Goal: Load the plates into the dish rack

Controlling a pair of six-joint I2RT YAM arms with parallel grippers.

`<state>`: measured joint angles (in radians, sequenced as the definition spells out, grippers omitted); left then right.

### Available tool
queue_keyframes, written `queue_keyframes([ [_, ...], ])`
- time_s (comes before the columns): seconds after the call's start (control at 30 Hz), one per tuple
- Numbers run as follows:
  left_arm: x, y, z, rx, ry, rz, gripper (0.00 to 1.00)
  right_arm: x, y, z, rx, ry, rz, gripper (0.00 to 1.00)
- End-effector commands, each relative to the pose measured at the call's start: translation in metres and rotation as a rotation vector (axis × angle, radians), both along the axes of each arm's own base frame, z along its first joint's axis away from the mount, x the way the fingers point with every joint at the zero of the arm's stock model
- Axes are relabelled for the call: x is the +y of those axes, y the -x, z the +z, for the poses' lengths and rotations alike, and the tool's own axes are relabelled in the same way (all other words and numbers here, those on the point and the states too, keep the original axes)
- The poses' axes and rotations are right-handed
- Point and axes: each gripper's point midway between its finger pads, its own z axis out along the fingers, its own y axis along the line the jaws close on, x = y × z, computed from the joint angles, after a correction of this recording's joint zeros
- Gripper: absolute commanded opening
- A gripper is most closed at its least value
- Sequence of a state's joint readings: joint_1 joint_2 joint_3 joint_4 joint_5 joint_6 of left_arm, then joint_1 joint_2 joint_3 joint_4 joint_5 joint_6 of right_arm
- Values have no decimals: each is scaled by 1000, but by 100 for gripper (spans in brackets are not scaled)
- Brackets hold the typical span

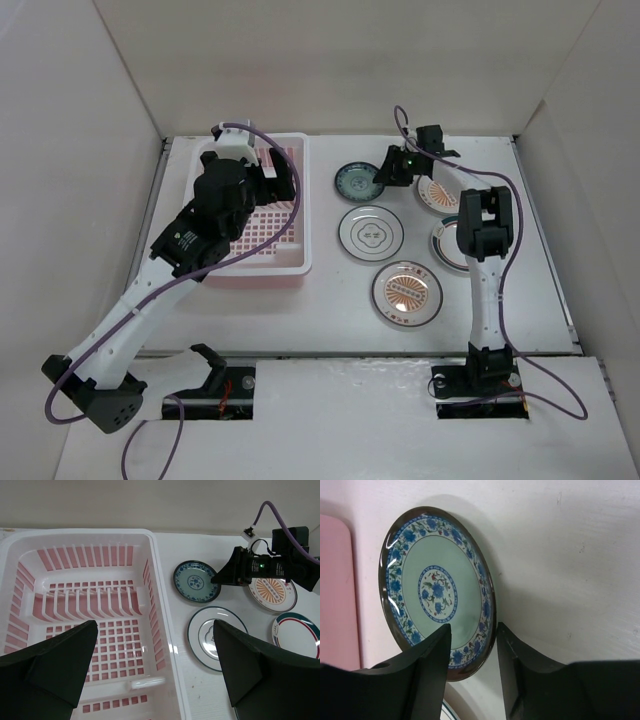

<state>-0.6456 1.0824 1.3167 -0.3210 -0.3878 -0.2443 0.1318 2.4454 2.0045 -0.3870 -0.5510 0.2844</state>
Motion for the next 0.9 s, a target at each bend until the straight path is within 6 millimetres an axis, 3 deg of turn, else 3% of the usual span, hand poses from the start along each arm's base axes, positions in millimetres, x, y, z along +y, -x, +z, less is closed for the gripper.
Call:
queue_keyframes([
  [0.0, 2, 3, 19, -56, 45, -4, 100, -1, 8, -27, 95, 17, -11, 46],
  [0.23, 4, 6, 19, -56, 45, -4, 100, -6, 6, -30, 141, 5, -56, 24],
  [0.37, 4, 6, 19, -56, 45, -4, 100, -5, 7, -35, 155, 2, -62, 0],
  [0.5, 4, 6, 19, -56, 45, -4, 100, -6, 6, -35, 159, 5, -74, 0],
  [0.6, 4, 6, 19, -56, 45, -4, 100, -11, 2, -21, 130, -42, -94, 0],
  [0.63, 4, 6, 19, -56, 45, -4, 100, -11, 9, -26, 150, -51, -108, 0],
  [0.67, 3, 4, 17, -49, 40, -4, 100, -15, -3, 2, 80, -101, -141, 0],
  [0.7, 3, 4, 16, -49, 40, -4, 100, -20, -6, 15, 51, -147, -154, 0],
  [0.73, 3, 4, 16, -49, 40, -4, 100, -23, 0, 15, 59, -176, -175, 0],
  [0.77, 1, 1, 13, -39, 32, -4, 100, -26, -11, 50, -17, -227, -207, 0],
  [0.87, -4, -2, 7, -21, 32, -11, 100, -31, -20, 91, -100, -297, -245, 0],
])
